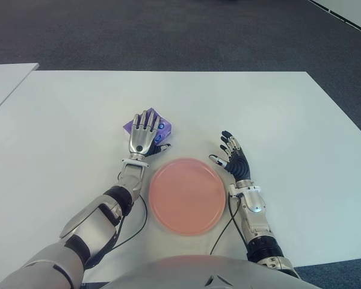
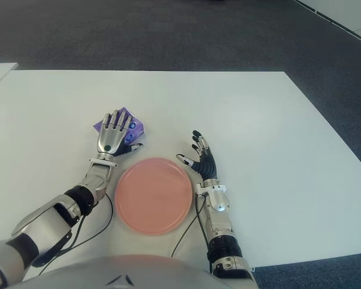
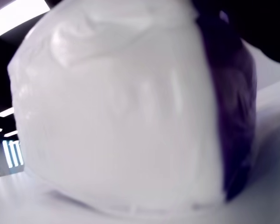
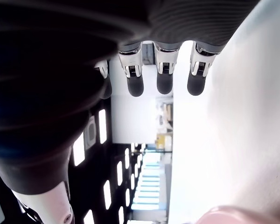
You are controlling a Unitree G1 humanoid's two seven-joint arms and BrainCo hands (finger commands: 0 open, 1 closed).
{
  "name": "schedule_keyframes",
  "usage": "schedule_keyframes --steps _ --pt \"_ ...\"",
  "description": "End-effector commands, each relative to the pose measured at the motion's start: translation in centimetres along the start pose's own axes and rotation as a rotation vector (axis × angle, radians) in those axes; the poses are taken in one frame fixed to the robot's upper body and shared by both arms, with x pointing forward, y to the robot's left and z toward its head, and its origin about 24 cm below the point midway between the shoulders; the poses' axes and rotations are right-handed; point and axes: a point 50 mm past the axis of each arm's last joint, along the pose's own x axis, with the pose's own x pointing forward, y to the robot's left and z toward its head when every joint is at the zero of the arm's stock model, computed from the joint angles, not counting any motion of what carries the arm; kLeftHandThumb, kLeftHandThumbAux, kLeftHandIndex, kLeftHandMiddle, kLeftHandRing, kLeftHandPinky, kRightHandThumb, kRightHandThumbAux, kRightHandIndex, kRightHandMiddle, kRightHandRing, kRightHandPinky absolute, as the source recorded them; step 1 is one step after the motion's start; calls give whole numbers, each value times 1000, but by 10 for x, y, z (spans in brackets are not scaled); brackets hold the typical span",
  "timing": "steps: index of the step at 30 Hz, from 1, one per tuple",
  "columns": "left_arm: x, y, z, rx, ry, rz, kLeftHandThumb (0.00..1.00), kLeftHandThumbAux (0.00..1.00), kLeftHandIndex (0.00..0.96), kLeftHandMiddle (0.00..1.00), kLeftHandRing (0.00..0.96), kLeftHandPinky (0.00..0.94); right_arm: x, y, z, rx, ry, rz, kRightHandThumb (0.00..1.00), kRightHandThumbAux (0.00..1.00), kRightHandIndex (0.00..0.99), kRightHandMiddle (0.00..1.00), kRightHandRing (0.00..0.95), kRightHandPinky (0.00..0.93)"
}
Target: Put the tissue paper into the plate.
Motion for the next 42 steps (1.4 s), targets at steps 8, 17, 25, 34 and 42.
schedule_keyframes --steps 8,17,25,34,42 --pt "-13 -16 3 60 -96 -193 908 496 0 10 326 462 -28 -9 -31 49 162 -16 21 819 94 77 35 5" --pt "-10 -26 -10 232 -255 -216 996 678 165 267 374 495 -28 -9 -33 58 118 -14 62 868 108 87 56 61" --pt "-3 -23 -15 159 -243 -197 999 692 256 328 379 501 -25 -10 -37 70 122 -7 48 897 101 84 62 78" --pt "2 -21 -17 94 -243 -207 1000 678 391 359 440 547 -24 -14 -43 89 157 -17 29 891 102 81 61 82" --pt "-2 -23 -10 5 -220 -232 955 656 396 451 569 777 -20 -14 -42 97 162 -27 55 871 112 84 63 68"
